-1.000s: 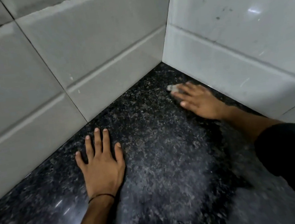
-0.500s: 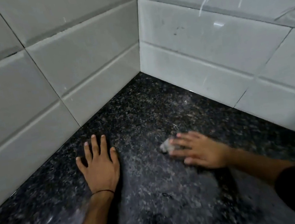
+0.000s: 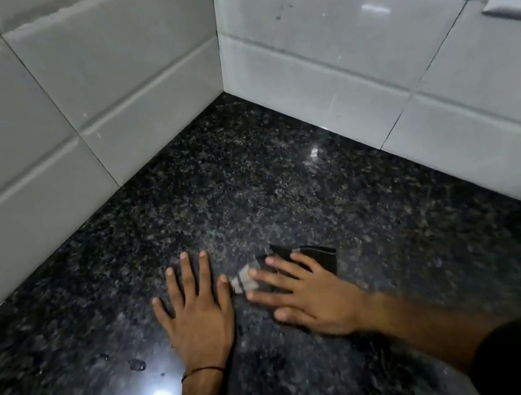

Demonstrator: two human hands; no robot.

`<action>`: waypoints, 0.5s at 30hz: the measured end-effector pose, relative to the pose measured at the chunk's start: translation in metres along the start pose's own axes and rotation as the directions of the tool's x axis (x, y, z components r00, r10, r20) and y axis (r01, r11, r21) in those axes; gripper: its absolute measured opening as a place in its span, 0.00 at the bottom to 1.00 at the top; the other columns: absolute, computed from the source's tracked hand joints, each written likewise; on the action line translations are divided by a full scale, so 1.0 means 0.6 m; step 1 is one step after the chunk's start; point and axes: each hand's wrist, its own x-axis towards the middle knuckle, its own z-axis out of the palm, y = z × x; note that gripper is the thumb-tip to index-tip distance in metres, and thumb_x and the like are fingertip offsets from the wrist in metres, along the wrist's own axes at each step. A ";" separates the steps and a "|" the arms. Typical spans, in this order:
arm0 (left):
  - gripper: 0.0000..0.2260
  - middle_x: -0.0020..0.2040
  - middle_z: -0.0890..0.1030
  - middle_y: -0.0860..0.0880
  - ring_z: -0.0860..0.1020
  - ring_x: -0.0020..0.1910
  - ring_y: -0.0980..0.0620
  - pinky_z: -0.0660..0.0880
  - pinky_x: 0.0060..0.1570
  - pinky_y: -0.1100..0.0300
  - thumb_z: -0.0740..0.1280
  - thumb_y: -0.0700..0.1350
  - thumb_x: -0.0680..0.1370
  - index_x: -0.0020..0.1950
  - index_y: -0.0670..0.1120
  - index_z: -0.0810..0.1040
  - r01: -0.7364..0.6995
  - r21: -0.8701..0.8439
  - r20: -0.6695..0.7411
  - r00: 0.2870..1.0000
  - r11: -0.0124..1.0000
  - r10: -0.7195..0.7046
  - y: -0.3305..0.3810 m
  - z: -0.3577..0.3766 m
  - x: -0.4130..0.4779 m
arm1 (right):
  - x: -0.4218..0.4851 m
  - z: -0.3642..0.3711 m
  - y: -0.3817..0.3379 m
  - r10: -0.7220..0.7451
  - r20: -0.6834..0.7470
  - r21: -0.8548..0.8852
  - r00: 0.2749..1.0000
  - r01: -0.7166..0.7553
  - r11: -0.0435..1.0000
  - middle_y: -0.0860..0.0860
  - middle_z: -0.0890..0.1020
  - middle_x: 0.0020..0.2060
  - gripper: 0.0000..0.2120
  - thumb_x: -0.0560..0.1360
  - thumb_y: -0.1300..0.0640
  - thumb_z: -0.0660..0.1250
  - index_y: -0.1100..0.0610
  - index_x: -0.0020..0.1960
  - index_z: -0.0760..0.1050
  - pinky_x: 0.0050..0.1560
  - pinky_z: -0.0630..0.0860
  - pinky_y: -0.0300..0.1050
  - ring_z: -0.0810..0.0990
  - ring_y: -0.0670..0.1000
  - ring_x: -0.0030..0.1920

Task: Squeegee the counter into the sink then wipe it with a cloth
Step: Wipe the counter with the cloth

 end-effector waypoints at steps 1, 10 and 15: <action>0.25 0.81 0.47 0.57 0.46 0.80 0.50 0.44 0.75 0.38 0.44 0.63 0.81 0.79 0.63 0.48 -0.003 -0.005 0.004 1.000 1.000 0.003 -0.001 -0.001 -0.001 | -0.019 -0.004 0.015 -0.095 0.011 -0.042 0.995 0.095 0.995 0.39 0.43 0.79 0.23 0.84 0.42 0.46 0.36 0.78 0.44 0.74 0.37 0.51 0.39 0.49 0.79; 0.25 0.81 0.45 0.57 0.43 0.80 0.51 0.39 0.75 0.41 0.46 0.61 0.82 0.79 0.62 0.49 0.001 -0.051 0.040 0.999 0.999 0.001 0.003 -0.012 0.000 | 0.043 -0.019 0.099 0.755 -0.173 0.200 0.632 -0.728 0.655 0.44 0.46 0.80 0.25 0.81 0.37 0.41 0.37 0.78 0.46 0.73 0.46 0.65 0.44 0.54 0.79; 0.20 0.79 0.60 0.55 0.55 0.78 0.53 0.47 0.76 0.44 0.56 0.51 0.82 0.75 0.56 0.65 0.030 -0.349 -0.028 0.999 0.937 -0.042 -0.031 -0.059 -0.014 | 0.009 0.032 -0.095 0.071 -0.053 -0.003 0.996 -0.072 0.997 0.42 0.43 0.79 0.24 0.84 0.41 0.44 0.37 0.78 0.43 0.71 0.49 0.63 0.46 0.54 0.79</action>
